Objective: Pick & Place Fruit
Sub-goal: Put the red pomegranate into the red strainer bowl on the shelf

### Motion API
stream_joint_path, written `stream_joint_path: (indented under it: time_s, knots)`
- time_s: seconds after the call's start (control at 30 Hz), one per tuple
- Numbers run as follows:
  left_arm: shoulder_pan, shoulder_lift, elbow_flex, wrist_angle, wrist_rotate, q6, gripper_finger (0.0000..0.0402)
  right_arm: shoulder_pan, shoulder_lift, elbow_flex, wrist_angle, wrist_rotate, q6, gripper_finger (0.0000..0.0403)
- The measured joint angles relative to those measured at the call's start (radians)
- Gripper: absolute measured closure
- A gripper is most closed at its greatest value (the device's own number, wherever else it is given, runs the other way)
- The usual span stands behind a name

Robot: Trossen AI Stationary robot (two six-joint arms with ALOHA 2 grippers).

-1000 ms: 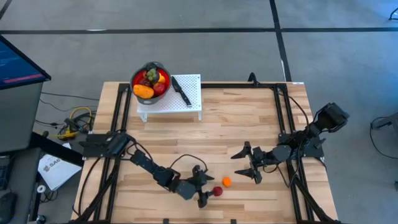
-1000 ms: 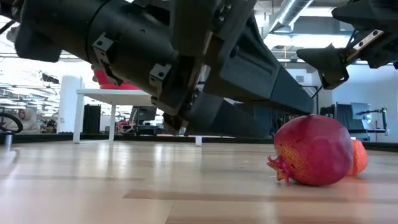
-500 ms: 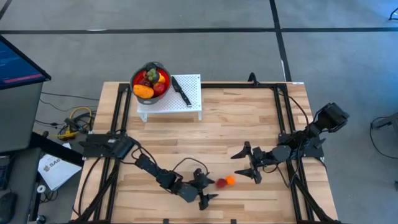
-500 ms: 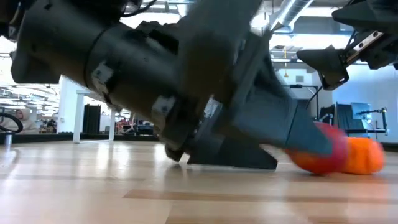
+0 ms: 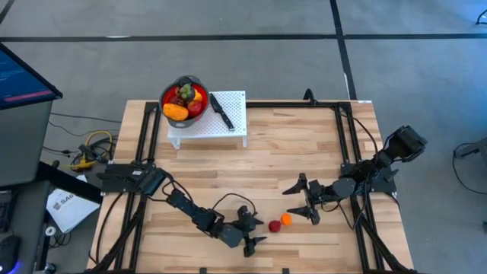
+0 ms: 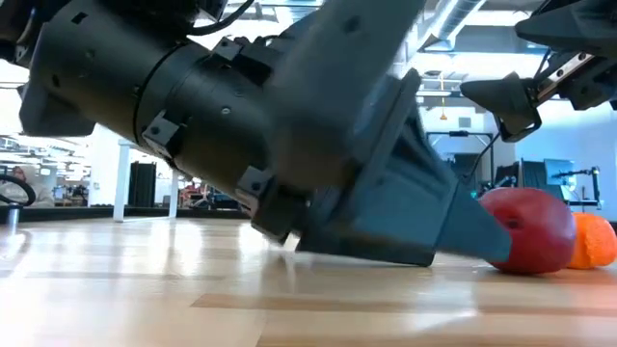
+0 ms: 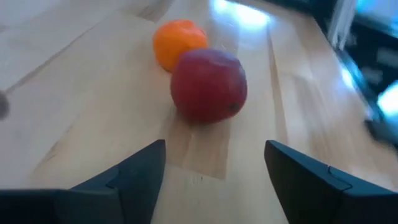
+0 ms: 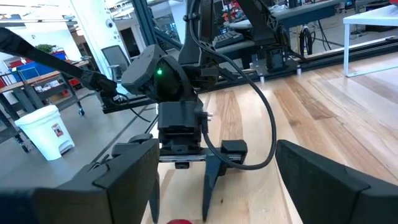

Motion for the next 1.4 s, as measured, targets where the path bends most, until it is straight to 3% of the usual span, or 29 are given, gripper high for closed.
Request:
stream_joint_path:
  time_s: [0.13,0.33,0.47,0.67,1.0,1.2,1.4]
  knots:
    - [0.012,-0.063,-0.005,-0.043,0.047,0.232,0.0135,0.001,0.0,0.0,-0.007,0.0,0.001,0.0088]
    - [0.074,-0.216,0.0,-0.121,0.108,0.312,0.0117,0.008,0.0,0.0,-0.007,0.0,0.003,0.0088]
    - [0.095,-0.219,0.028,-0.115,0.203,0.37,0.0098,0.008,0.0,0.0,-0.006,0.0,0.001,0.0088]
    - [0.105,-0.127,0.068,-0.123,0.215,0.444,0.0083,0.012,0.0,0.0,-0.01,0.0,0.003,0.0088]
    - [0.096,-0.036,0.101,-0.088,0.124,0.238,0.0083,0.015,0.0,0.0,-0.012,0.0,0.003,0.0088]
    - [0.079,-0.033,0.098,-0.094,0.007,0.158,0.0083,0.015,0.0,0.0,-0.013,0.0,0.003,0.0088]
    - [0.078,-0.005,0.099,-0.095,0.001,0.03,0.0087,0.015,0.0,0.0,-0.013,0.0,0.003,0.0088]
